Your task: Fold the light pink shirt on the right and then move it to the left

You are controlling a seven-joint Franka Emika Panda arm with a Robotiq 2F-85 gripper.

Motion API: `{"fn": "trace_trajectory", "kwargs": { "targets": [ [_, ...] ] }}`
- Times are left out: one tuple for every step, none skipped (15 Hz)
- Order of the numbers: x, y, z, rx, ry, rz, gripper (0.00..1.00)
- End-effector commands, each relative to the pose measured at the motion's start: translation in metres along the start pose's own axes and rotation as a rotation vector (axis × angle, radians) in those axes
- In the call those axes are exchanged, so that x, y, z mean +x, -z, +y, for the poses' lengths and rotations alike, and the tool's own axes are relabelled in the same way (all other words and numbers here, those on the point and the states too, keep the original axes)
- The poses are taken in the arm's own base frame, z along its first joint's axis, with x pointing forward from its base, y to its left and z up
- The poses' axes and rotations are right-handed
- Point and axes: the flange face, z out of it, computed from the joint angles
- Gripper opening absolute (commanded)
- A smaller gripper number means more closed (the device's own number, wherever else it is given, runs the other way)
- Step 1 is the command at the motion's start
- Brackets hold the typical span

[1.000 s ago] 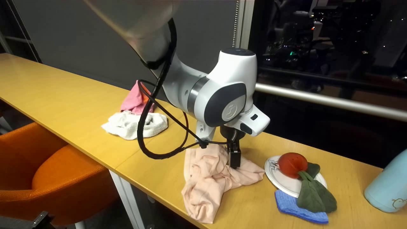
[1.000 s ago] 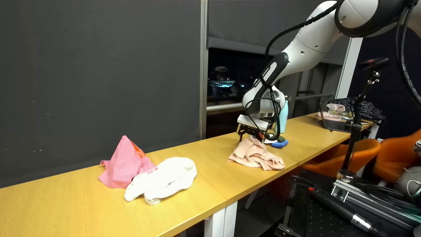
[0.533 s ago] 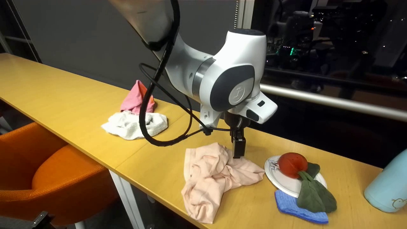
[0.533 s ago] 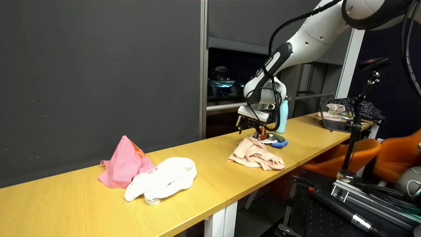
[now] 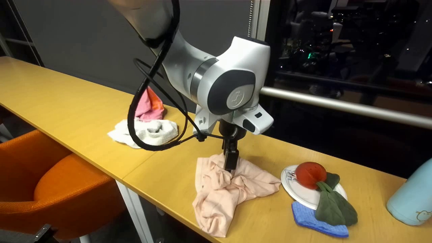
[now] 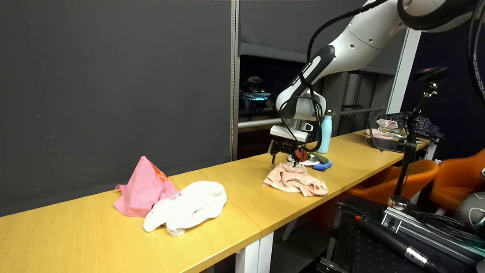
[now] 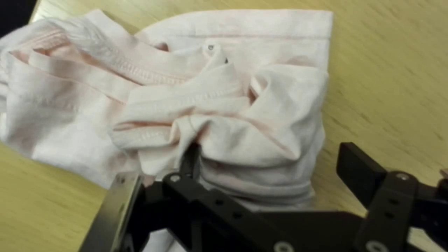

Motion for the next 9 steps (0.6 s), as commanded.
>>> {"fn": "trace_trajectory", "kwargs": {
  "targets": [
    [-0.004, -0.008, 0.009, -0.037, 0.003, -0.072, 1.00],
    [-0.004, -0.010, 0.012, -0.050, 0.002, -0.080, 1.00],
    [-0.003, -0.013, 0.014, -0.062, 0.001, -0.087, 1.00],
    [-0.002, -0.016, 0.017, -0.077, -0.002, -0.088, 1.00],
    [0.000, -0.018, 0.020, -0.087, -0.003, -0.089, 1.00],
    [0.002, -0.019, 0.022, -0.095, -0.008, -0.088, 1.00],
    [0.006, -0.020, 0.025, -0.107, -0.012, -0.078, 1.00],
    [0.010, -0.021, 0.028, -0.119, -0.013, -0.071, 1.00],
    [0.012, -0.023, 0.030, -0.126, -0.020, -0.061, 1.00]
  ]
}}
